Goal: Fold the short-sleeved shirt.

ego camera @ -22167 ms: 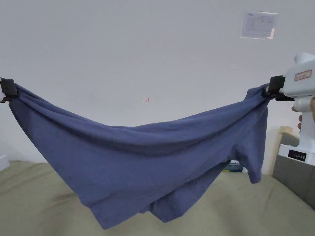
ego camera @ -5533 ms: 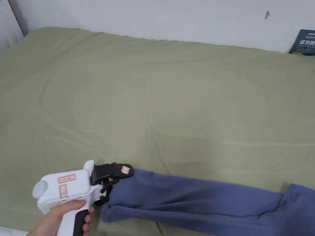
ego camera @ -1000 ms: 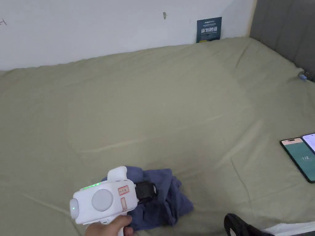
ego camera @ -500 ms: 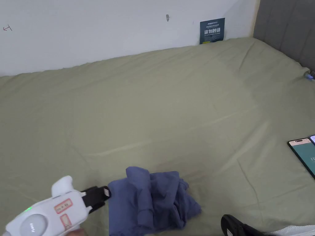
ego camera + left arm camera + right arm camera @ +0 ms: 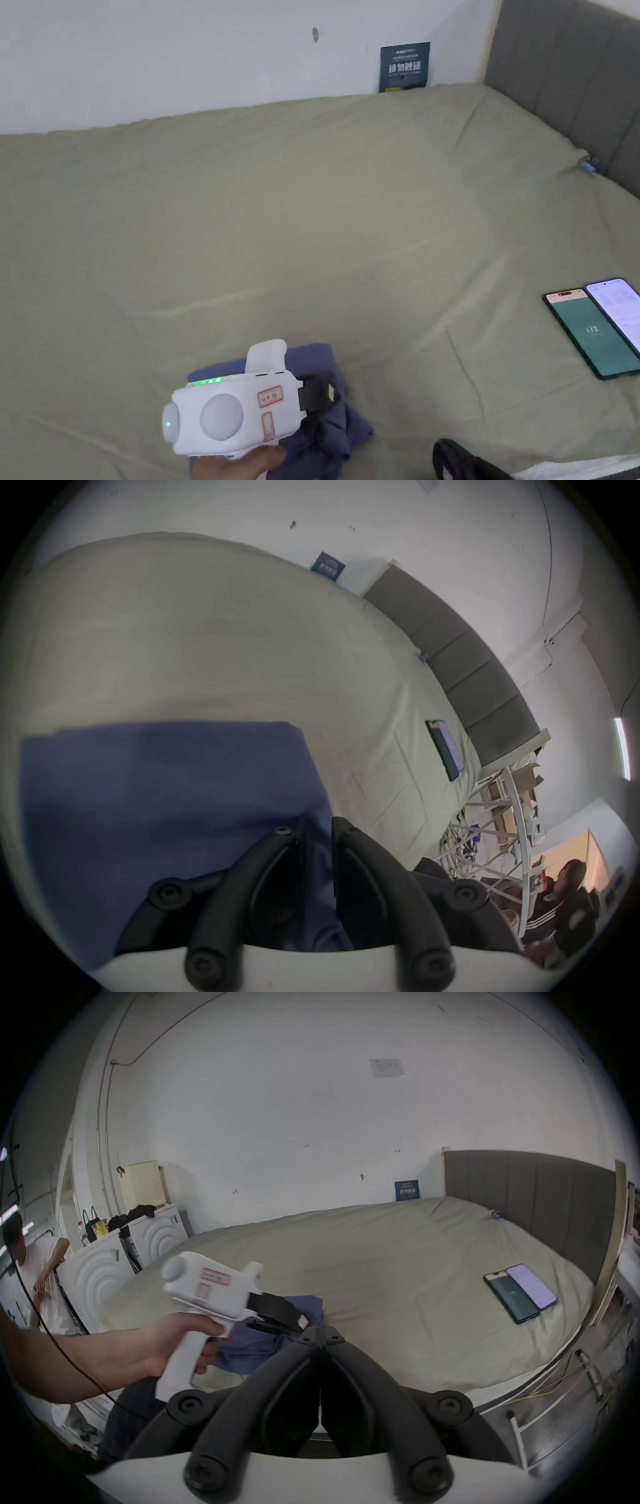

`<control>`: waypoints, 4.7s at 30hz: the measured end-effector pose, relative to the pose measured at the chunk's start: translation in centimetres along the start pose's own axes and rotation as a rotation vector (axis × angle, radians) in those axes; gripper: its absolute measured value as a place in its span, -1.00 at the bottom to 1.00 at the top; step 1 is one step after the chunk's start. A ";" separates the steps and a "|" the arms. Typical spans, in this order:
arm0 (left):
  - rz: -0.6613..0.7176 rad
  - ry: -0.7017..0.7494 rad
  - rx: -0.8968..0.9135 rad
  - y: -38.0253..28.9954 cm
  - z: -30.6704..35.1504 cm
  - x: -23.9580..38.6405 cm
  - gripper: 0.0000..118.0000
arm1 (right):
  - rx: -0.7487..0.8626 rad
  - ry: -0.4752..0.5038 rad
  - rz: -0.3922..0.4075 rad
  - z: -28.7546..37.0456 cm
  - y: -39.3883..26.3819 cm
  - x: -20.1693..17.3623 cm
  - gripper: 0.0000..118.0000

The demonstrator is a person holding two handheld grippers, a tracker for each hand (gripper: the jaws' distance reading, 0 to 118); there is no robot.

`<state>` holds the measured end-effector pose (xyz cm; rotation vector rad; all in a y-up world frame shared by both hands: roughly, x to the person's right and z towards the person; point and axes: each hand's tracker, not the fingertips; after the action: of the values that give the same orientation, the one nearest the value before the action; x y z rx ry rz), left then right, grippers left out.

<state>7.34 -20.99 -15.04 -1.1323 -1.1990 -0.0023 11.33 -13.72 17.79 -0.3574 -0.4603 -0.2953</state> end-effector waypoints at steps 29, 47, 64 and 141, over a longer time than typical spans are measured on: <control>0.512 -0.218 0.071 -1.4 3.4 -14.7 -0.68 | -0.510 0.116 -0.302 -20.4 -0.1 3.6 -0.99; 0.413 0.585 0.128 1.9 37.4 -42.5 -0.68 | -0.485 0.053 -0.293 -15.1 -1.7 3.8 -0.99; 0.121 0.862 0.565 0.1 44.5 -26.6 0.46 | -0.357 0.033 -0.077 -11.6 3.9 4.0 -0.99; -0.360 0.612 1.009 -4.5 31.2 6.8 1.00 | 0.258 -0.067 0.040 1.3 18.7 -4.3 0.99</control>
<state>-14.72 1.85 -9.49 0.0010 -0.6644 -0.0155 13.82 4.41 11.84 -0.1246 -0.5499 -0.1821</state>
